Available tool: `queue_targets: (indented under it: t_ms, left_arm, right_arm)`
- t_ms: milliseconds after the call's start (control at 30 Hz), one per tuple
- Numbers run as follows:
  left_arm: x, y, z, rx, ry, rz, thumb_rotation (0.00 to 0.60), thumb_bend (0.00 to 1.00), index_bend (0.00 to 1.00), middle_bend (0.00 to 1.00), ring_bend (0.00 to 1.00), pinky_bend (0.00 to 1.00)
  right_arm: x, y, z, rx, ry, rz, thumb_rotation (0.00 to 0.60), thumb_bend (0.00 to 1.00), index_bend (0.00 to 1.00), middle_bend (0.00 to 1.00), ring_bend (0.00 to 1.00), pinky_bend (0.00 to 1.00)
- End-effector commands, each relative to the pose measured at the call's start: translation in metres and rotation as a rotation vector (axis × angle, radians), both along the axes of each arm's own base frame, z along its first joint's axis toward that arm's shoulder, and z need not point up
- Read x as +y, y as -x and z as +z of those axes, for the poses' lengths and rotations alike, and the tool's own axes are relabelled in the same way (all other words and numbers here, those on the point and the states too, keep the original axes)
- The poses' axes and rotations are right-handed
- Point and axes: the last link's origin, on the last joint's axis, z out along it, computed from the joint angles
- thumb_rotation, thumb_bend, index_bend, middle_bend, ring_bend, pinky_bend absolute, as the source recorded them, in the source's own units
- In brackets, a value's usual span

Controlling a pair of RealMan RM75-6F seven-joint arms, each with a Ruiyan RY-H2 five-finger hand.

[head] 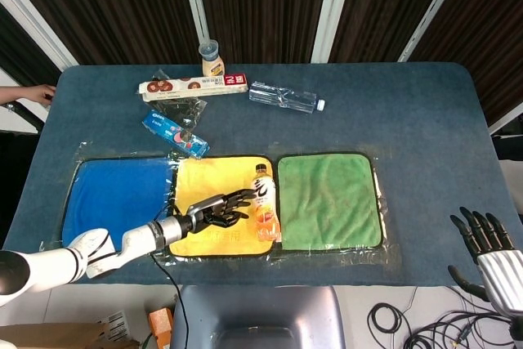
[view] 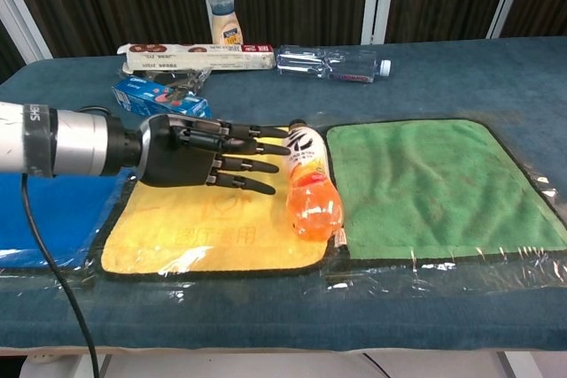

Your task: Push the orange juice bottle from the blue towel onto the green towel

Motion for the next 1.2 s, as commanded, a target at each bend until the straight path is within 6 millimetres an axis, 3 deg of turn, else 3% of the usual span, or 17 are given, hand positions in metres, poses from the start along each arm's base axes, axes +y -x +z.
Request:
queue_targets:
  t_ms: [33, 767, 1200]
  left_arm:
    - [0.002, -0.004, -0.004, -0.001, 0.002, 0.005, 0.600, 0.59, 0.00, 0.00, 0.00, 0.15]
    - [0.015, -0.032, -0.021, 0.012, 0.024, 0.020, 0.600, 0.59, 0.00, 0.00, 0.00, 0.15]
    - [0.009, -0.053, -0.038, 0.019, 0.058, -0.017, 0.600, 0.59, 0.00, 0.00, 0.00, 0.15]
  right_arm:
    - [0.000, 0.000, 0.000, 0.000, -0.002, -0.001, 0.600, 0.23, 0.00, 0.00, 0.00, 0.00]
    - [-0.002, 0.003, 0.004, -0.010, 0.008, -0.016, 0.600, 0.23, 0.00, 0.00, 0.00, 0.00]
    - [-0.001, 0.004, 0.008, -0.025, 0.012, -0.014, 0.600, 0.23, 0.00, 0.00, 0.00, 0.00]
